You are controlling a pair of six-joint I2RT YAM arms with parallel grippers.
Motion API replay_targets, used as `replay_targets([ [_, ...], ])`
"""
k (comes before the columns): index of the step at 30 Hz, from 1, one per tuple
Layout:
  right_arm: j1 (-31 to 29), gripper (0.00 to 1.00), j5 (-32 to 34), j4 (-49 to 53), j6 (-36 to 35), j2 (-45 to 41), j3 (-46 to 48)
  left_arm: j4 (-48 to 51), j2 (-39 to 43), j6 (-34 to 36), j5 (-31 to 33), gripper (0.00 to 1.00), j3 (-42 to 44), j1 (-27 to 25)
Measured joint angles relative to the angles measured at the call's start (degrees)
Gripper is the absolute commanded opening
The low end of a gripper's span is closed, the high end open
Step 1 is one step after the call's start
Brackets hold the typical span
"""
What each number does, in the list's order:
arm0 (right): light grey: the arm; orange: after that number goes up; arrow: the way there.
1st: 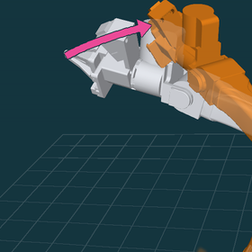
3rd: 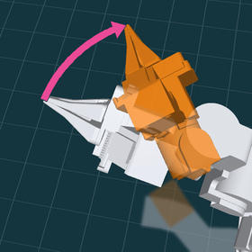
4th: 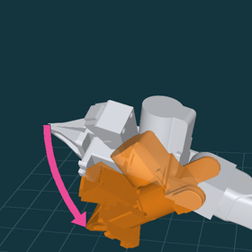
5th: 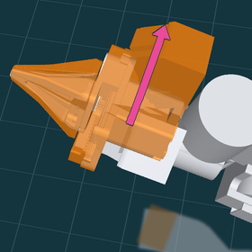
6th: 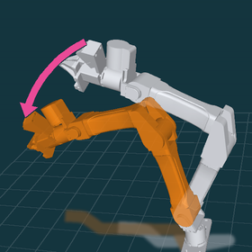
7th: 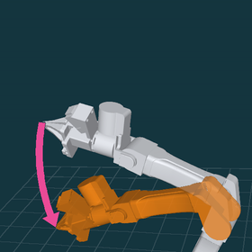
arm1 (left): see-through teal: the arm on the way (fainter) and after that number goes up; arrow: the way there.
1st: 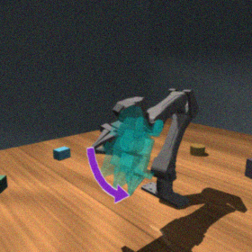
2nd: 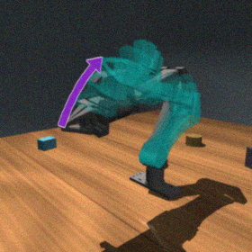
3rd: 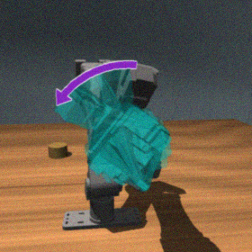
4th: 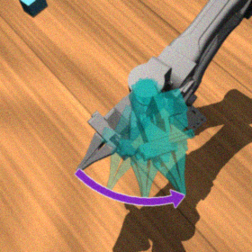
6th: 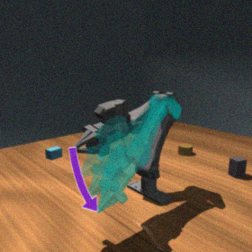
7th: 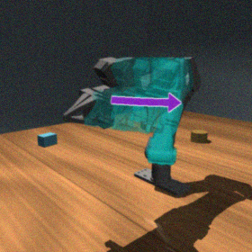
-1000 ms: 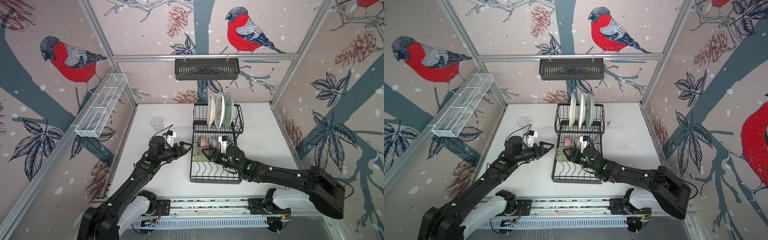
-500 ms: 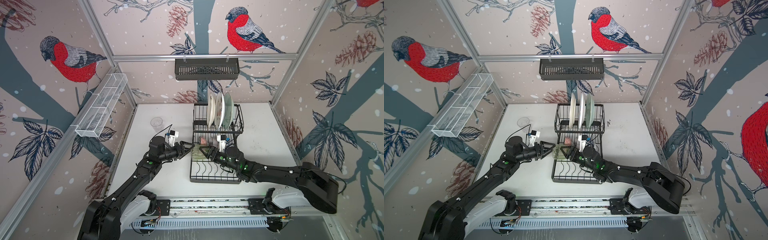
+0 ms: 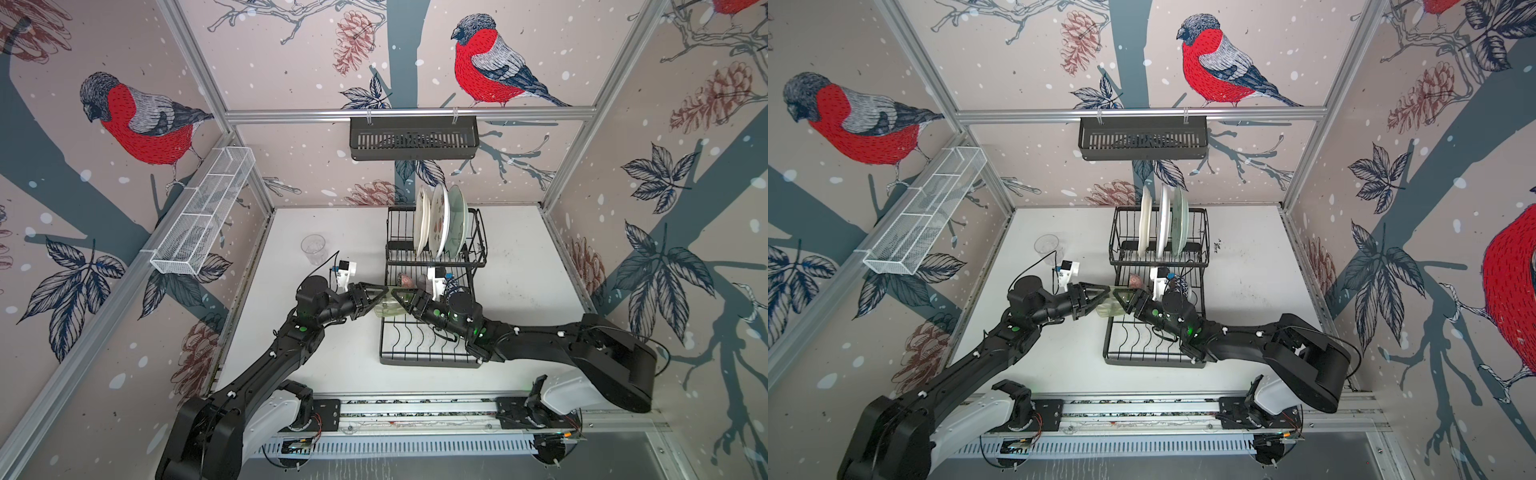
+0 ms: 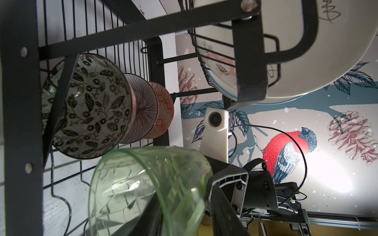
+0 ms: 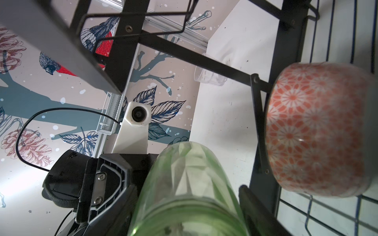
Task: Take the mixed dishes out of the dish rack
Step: 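Grasp the green glass with left gripper while right gripper holds it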
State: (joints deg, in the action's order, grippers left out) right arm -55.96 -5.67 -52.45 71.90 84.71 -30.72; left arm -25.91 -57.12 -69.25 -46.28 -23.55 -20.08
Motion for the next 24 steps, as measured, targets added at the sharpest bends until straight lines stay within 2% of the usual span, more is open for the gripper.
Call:
replay_targets([
  [4,-0.15,0.61,-0.31,-2.12,1.55,0.83,-0.13,-0.90,-0.15,-0.98,0.09,0.13,-0.09,0.04],
  [10,-0.04,0.68,-0.13,-2.73,2.27,0.81,-0.68,0.66,0.98,-0.74,0.96,0.01,-1.53,0.11],
  [12,-0.04,0.70,-0.13,-2.19,2.16,0.83,-0.87,1.38,1.25,-0.35,1.36,0.00,-1.57,0.11],
  [16,0.13,0.86,-0.39,-0.63,1.33,0.42,-0.87,2.27,1.22,0.70,1.46,0.00,-1.62,0.09],
  [20,0.15,0.97,-1.09,4.59,-1.97,-1.38,-0.87,4.74,1.53,3.23,2.62,0.00,-1.68,-0.20],
  [24,0.24,1.00,-1.51,7.39,-5.57,-3.93,-1.33,9.07,3.37,5.14,6.54,0.00,-1.77,0.02],
])
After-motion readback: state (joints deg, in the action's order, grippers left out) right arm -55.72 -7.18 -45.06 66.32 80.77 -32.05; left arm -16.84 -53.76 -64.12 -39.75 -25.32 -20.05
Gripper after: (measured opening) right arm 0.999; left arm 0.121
